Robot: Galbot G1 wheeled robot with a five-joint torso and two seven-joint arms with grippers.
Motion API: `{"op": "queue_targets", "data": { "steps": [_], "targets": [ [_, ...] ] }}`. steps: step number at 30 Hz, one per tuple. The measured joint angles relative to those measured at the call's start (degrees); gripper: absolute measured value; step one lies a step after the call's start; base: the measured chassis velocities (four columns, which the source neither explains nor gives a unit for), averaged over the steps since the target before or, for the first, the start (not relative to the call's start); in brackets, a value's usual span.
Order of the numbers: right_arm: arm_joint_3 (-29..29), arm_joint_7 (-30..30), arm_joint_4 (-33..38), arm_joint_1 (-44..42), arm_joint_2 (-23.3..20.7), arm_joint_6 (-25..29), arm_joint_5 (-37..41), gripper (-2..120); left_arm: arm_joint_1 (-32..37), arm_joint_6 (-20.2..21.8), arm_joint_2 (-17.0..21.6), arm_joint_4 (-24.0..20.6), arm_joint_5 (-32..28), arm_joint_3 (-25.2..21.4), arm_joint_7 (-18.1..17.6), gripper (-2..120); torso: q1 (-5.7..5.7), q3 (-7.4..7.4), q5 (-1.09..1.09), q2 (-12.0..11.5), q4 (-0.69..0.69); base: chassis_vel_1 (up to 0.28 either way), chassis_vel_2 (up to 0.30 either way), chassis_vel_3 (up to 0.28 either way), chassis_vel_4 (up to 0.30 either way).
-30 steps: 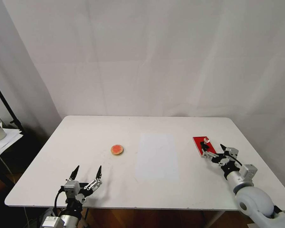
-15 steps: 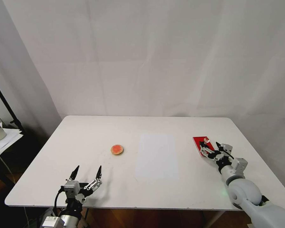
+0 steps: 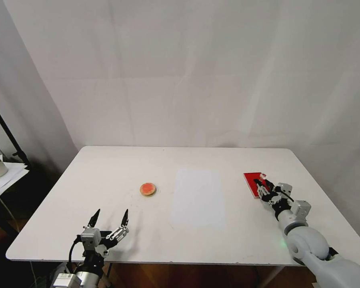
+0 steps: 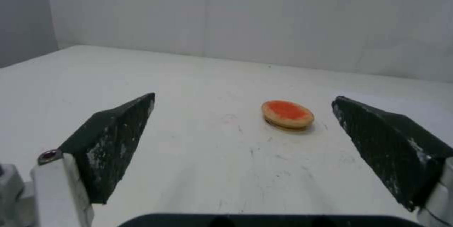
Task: Pick up the stamp from the ink pad and place it onto another ink pad.
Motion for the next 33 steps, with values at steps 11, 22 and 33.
{"op": "queue_targets", "data": {
  "steps": [11, 22, 33],
  "targets": [
    [-1.4, 0.1, -0.2, 1.5, -0.7, -0.2, -0.2, 8, 0.0, 0.0, 0.0, 0.0, 0.0, 0.0, 0.0, 100, 0.00, 0.00, 0.00, 0.0, 0.00, 0.000, 0.000, 0.000, 0.000],
    [-3.4, -0.3, 2.3, 4.4, -3.8, -0.6, -0.8, 8, 0.0, 0.0, 0.0, 0.0, 0.0, 0.0, 0.0, 100, 0.00, 0.00, -0.01, 0.0, 0.01, 0.000, 0.000, 0.000, 0.000],
    [-15.0, -6.1, 2.5, 13.4, -4.5, 1.7, -2.0, 8, 0.0, 0.0, 0.0, 0.0, 0.0, 0.0, 0.0, 100, 0.00, 0.00, -0.01, 0.0, 0.00, 0.000, 0.000, 0.000, 0.000]
  ]
}}
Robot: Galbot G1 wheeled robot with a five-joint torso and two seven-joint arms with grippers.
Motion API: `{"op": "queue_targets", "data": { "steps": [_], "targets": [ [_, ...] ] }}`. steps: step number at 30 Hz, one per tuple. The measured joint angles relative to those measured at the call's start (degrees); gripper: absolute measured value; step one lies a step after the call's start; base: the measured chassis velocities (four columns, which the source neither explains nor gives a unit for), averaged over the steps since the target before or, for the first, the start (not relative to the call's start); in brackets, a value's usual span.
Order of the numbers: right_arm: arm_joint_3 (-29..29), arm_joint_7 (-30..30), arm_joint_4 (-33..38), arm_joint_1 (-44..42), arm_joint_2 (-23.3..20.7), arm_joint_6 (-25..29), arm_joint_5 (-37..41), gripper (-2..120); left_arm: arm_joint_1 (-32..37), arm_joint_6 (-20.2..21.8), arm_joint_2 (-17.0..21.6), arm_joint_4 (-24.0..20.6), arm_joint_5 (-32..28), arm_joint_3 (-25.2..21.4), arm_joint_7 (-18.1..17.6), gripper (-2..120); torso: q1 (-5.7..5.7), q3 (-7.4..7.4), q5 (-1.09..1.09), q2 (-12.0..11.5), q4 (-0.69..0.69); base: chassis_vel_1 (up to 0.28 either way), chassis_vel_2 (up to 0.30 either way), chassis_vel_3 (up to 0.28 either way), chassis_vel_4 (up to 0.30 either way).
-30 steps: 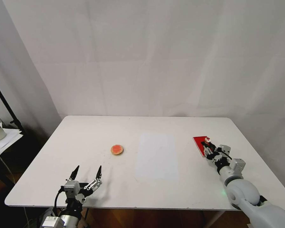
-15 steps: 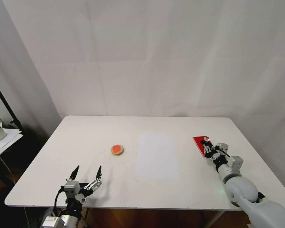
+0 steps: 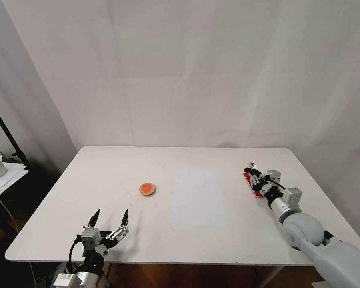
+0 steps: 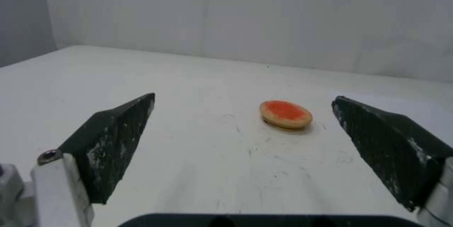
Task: Pick up the stamp from the ink pad and place it onto another ink pad.
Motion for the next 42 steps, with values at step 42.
{"op": "queue_targets", "data": {
  "steps": [42],
  "targets": [
    [-36.7, -2.6, -5.4, 32.0, 13.2, 0.6, 3.3, 8, 0.0, 0.0, 0.0, 0.0, 0.0, 0.0, 0.0, 100, 0.00, 0.01, -0.01, 0.0, 0.02, 0.000, 0.000, 0.000, 0.000]
  ]
}}
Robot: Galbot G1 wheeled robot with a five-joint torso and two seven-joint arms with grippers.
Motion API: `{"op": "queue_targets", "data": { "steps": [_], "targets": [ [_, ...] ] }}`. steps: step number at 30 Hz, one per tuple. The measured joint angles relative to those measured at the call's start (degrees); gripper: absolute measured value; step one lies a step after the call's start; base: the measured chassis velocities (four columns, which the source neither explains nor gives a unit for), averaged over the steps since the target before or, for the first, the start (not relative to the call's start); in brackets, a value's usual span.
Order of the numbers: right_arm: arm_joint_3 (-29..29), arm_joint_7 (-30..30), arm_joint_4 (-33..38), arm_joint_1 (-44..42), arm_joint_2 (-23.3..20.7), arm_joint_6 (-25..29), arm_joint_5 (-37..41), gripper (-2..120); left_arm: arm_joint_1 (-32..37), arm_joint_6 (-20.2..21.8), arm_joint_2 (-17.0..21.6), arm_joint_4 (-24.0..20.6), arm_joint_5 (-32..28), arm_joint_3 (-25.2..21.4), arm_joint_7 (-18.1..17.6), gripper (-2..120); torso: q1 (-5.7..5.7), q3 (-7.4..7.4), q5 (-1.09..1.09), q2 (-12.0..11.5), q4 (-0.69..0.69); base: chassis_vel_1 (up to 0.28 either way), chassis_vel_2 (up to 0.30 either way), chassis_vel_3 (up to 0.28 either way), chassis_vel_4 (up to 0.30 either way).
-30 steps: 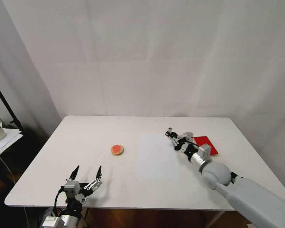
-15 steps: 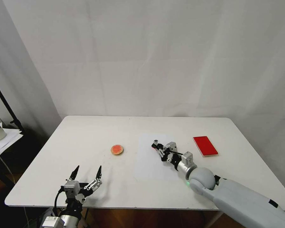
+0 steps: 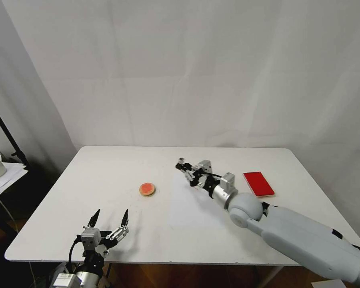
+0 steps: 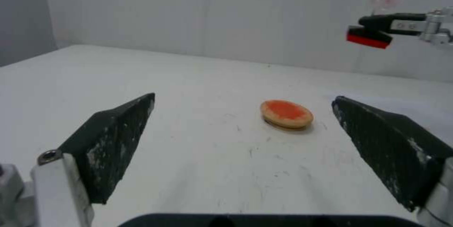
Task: Pick up the stamp from the ink pad and place it onto another ink pad.
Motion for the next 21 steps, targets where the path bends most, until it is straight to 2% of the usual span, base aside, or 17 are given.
{"op": "queue_targets", "data": {
  "steps": [1, 5, 8, 21],
  "targets": [
    [0.0, 0.0, 0.0, 0.0, 0.0, 0.0, 0.0, 8, 0.0, 0.0, 0.0, 0.0, 0.0, 0.0, 0.0, 100, 0.00, 0.00, 0.00, 0.0, 0.00, 0.000, 0.000, 0.000, 0.000],
    [-3.7, 0.0, -3.9, 1.8, 6.0, -0.2, -1.0, 8, 0.0, 0.0, 0.0, 0.0, 0.0, 0.0, 0.0, 100, 0.00, 0.00, -0.01, 0.0, 0.00, 0.000, 0.000, 0.000, 0.000],
    [-4.8, 0.0, -5.4, 2.0, 7.9, -0.3, -1.4, 8, 0.0, 0.0, 0.0, 0.0, 0.0, 0.0, 0.0, 100, 0.00, 0.00, 0.00, 0.0, 0.00, 0.000, 0.000, 0.000, 0.000],
    [-6.3, -0.4, -8.2, 1.0, 9.4, -0.2, -2.8, 8, 0.0, 0.0, 0.0, 0.0, 0.0, 0.0, 0.0, 100, 0.00, -0.01, 0.01, 0.0, -0.02, 0.000, 0.000, 0.000, 0.000]
  ]
}}
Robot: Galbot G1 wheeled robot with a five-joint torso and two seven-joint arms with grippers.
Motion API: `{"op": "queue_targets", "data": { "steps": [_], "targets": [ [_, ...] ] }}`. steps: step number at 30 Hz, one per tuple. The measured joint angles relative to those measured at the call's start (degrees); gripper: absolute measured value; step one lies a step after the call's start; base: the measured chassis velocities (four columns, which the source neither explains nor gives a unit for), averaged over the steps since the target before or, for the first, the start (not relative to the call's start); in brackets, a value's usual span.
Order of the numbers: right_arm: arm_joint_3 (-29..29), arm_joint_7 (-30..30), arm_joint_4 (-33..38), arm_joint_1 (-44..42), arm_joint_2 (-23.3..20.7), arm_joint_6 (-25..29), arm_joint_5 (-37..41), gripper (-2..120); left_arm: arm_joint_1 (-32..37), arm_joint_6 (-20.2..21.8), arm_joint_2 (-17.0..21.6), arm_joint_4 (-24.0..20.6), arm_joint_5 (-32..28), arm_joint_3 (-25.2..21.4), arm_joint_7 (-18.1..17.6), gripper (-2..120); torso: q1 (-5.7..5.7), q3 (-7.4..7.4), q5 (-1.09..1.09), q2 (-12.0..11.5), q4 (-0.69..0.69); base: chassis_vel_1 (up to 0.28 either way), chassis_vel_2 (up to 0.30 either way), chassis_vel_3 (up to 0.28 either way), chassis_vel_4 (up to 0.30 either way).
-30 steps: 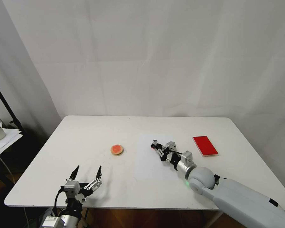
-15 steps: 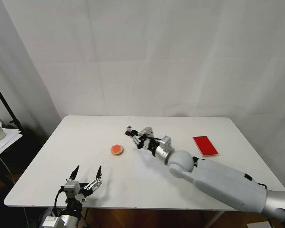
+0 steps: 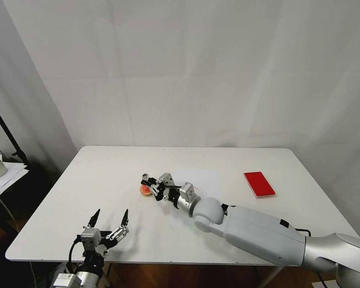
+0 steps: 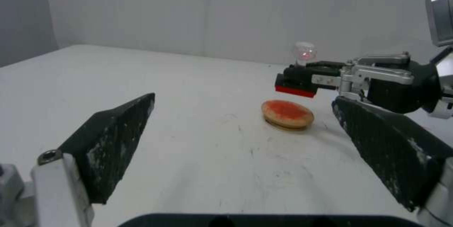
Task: Pick up the stamp from the ink pad and place it onto another ink pad.
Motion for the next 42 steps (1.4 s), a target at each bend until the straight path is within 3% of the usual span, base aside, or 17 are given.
{"op": "queue_targets", "data": {
  "steps": [42],
  "targets": [
    [0.3, -0.8, -2.9, -2.4, 1.6, 1.2, -1.6, 8, 0.0, 0.0, 0.0, 0.0, 0.0, 0.0, 0.0, 100, 0.00, 0.00, 0.01, 0.0, 0.00, 0.000, 0.000, 0.000, 0.000]
  ]
}}
